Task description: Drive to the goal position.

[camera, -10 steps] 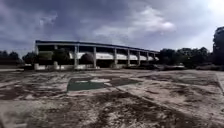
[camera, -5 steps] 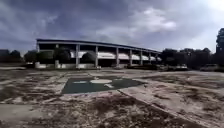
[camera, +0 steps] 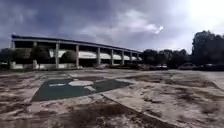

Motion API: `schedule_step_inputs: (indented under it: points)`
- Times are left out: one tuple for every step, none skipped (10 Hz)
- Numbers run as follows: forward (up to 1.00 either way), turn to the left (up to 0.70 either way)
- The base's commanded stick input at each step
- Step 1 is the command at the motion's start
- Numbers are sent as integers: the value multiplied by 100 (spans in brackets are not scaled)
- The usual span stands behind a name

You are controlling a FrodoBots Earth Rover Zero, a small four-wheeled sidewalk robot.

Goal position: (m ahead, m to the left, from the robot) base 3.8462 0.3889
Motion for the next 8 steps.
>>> schedule_step_inputs:
  points:
    - [70, 0]
    - [70, 0]
    - [70, 0]
    - [70, 0]
    - [70, 0]
    - [70, 0]
    - [70, 0]
    - [70, 0]
